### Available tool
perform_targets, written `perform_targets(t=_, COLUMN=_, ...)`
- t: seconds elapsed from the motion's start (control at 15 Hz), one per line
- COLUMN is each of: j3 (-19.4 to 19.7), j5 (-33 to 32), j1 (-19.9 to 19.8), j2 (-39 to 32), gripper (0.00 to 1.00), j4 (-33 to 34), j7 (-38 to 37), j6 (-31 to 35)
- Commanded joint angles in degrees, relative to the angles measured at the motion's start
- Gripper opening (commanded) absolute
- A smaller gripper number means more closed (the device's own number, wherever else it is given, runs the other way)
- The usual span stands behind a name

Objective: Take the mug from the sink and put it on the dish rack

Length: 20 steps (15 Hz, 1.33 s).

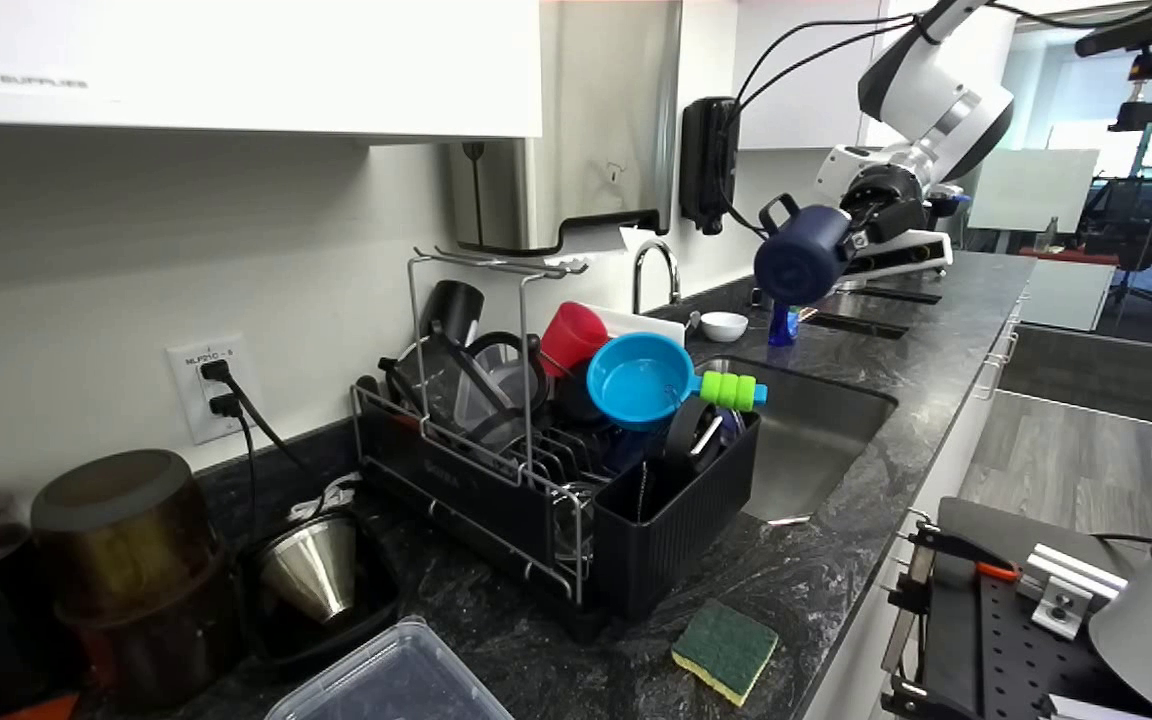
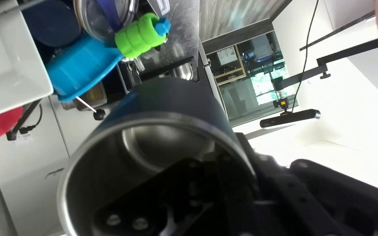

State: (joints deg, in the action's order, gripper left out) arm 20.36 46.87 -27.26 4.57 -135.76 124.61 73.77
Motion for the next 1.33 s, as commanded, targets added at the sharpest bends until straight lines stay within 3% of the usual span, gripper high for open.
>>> perform_targets(t=0.0, j3=0.80, j5=3.47, j1=2.33, j2=5.74, gripper=0.02, j4=-6.06, j7=3.07, j6=2.43)
perform_targets(t=0.6, j3=-3.55, j5=11.66, j1=8.99, j2=9.33, gripper=0.02, j4=-15.33, j7=6.08, j6=11.59)
perform_targets(t=1.27, j3=-9.05, j5=17.81, j1=15.17, j2=8.38, gripper=0.02, j4=-16.12, j7=6.03, j6=15.11)
